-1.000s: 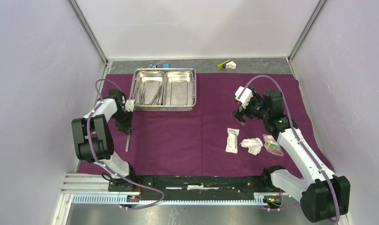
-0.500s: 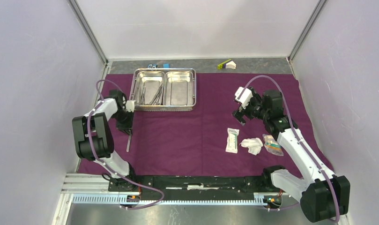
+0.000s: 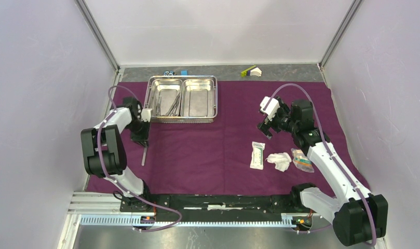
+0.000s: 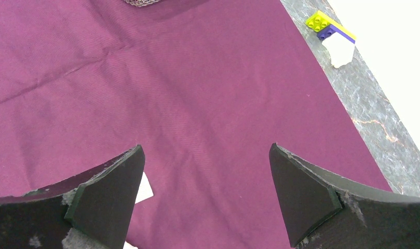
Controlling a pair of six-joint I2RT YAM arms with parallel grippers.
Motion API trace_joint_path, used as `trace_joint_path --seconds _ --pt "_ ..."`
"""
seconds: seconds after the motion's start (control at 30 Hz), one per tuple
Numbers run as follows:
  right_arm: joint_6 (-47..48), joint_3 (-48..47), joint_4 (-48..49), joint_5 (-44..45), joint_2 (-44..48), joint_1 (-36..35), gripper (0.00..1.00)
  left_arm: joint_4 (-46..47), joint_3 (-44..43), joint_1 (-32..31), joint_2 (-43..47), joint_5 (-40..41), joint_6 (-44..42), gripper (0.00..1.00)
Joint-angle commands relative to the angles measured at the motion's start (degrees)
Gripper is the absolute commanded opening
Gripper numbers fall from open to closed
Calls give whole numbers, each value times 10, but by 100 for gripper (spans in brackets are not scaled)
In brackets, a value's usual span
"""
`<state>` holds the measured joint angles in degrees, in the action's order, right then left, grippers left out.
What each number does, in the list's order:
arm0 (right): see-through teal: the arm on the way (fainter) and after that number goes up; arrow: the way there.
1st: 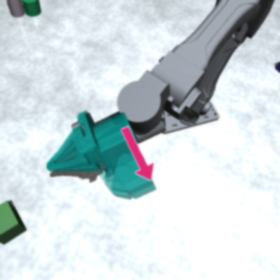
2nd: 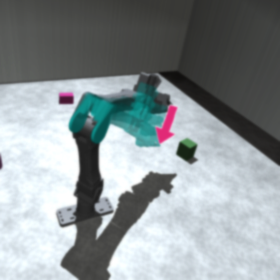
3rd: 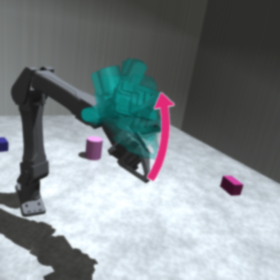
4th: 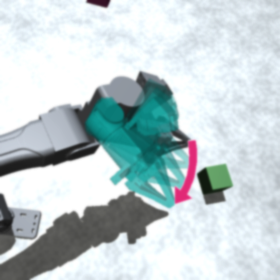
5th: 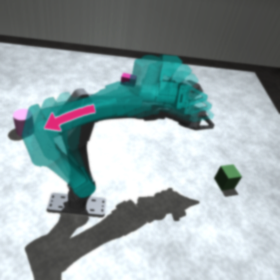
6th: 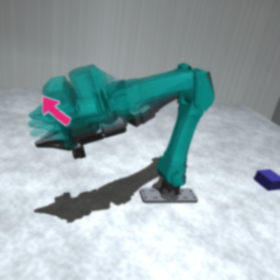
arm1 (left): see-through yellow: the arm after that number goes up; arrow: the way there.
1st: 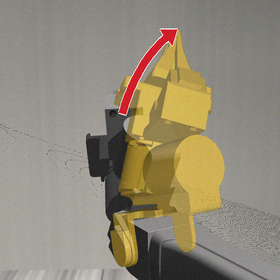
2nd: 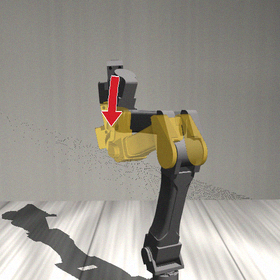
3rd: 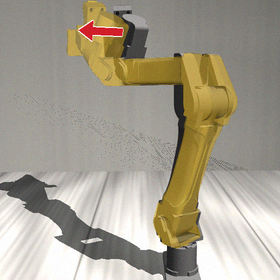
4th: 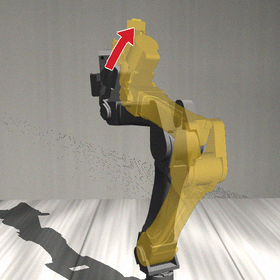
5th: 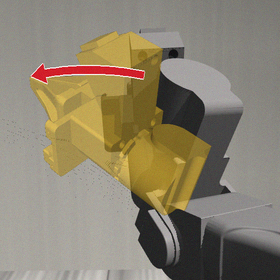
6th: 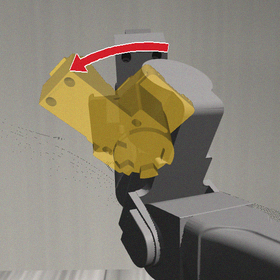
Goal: Open and lay out the surgical kit
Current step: Place the medical item in the surgical kit.
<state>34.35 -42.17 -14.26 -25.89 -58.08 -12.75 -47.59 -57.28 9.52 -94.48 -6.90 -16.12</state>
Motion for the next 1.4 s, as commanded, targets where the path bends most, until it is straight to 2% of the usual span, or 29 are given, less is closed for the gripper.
trace_joint_path --seconds 0.0,0.43,0.8,1.37 --pt "4 0 8 -10 2 -2 97 11 -30 -28 14 -24 20 2" --pt "6 3 8 -8 3 -2 97 18 -33 -74 16 -10 74 2" --pt "7 4 9 -6 0 -3 97 11 -35 -75 1 27 68 2" --pt "7 5 9 -5 0 -3 97 -8 -48 -74 -38 43 67 2"
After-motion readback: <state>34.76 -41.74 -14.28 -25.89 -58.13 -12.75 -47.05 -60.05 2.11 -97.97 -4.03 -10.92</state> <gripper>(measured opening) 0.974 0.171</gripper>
